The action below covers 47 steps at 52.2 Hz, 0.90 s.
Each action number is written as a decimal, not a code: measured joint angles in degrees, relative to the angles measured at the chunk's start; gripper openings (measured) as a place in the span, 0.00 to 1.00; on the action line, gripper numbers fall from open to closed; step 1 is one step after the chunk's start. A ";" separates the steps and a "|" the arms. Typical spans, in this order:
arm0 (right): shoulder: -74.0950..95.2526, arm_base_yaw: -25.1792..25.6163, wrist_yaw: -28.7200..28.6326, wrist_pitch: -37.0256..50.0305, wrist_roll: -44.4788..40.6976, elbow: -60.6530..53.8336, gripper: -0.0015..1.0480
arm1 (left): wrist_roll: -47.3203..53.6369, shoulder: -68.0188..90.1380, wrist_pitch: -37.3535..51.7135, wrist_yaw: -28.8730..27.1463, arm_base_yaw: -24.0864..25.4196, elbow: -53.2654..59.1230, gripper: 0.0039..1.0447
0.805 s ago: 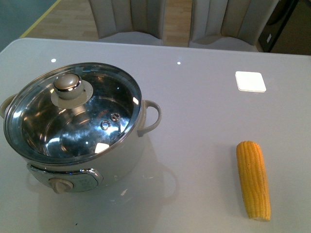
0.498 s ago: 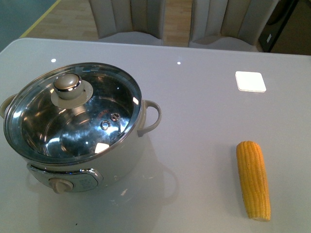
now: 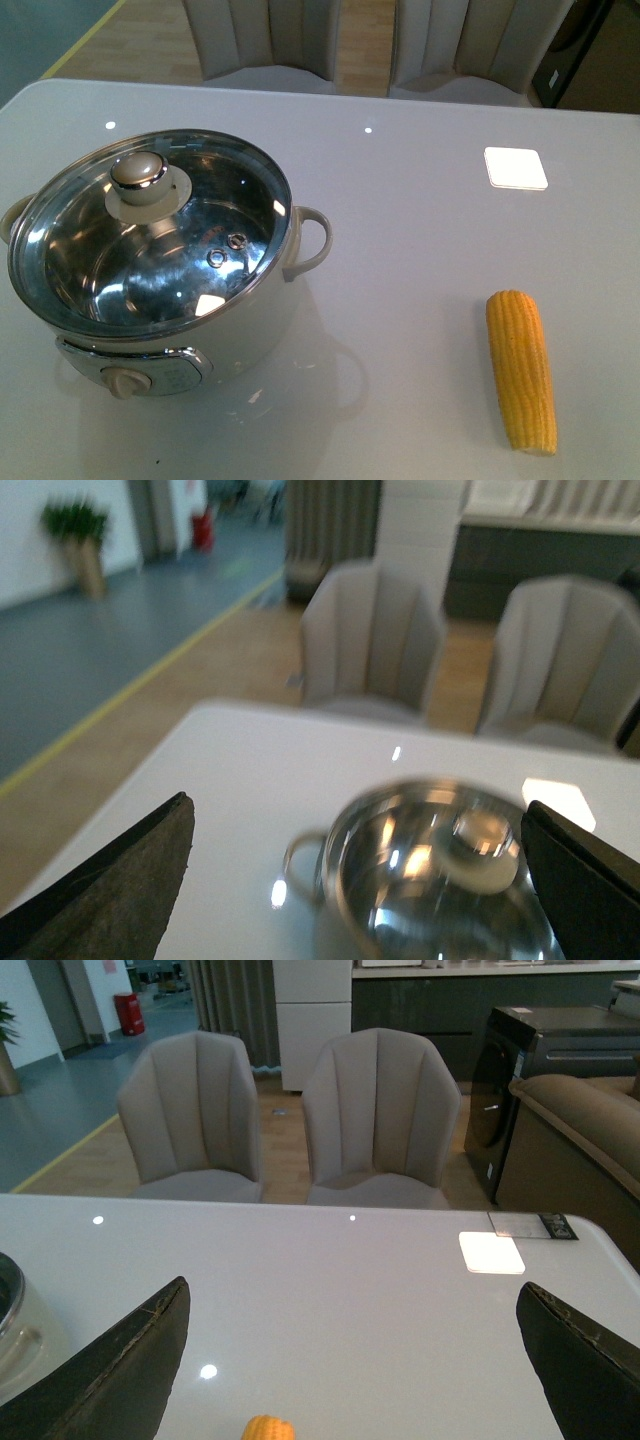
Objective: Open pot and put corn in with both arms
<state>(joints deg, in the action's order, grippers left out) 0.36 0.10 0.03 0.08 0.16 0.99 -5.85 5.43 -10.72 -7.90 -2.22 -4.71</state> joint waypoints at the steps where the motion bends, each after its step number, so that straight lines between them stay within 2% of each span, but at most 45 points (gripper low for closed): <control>1: 0.00 0.00 0.02 0.00 0.00 0.00 0.91 | -1.79 2.05 -3.08 -1.62 -0.26 -1.22 0.93; 7: -0.04 0.00 -0.02 0.00 0.00 0.00 0.91 | -7.56 7.96 -11.28 -2.93 -0.42 -3.21 0.93; 11: -0.04 0.00 0.00 0.00 0.00 0.00 0.91 | -8.76 10.45 -10.71 -0.72 -0.11 -4.68 0.93; 16: -0.04 0.00 -0.02 0.00 0.00 0.00 0.91 | -8.07 15.74 -5.11 0.37 0.26 -5.40 0.93; 20: -0.04 0.00 0.00 0.00 0.00 0.00 0.91 | -6.67 22.56 1.73 -0.11 -0.57 -5.90 0.93; 30: -0.04 0.00 -0.02 0.00 0.00 0.00 0.91 | -3.85 45.07 22.75 -1.09 -6.32 -8.94 0.93; 34: -0.04 0.00 -0.02 0.00 0.00 0.00 0.91 | -2.56 56.87 34.60 -1.36 -8.66 -11.10 0.93; 40: -0.04 0.00 0.00 0.00 0.00 0.00 0.91 | -1.92 72.19 48.35 -1.33 -10.62 -14.49 0.93; 47: -0.04 0.00 0.00 0.00 0.00 0.00 0.91 | -1.51 87.25 60.30 -3.26 -12.31 -18.34 0.93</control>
<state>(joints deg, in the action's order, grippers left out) 0.32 0.10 0.03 0.08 0.16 0.99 -7.35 92.68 49.58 -11.16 -14.52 -23.05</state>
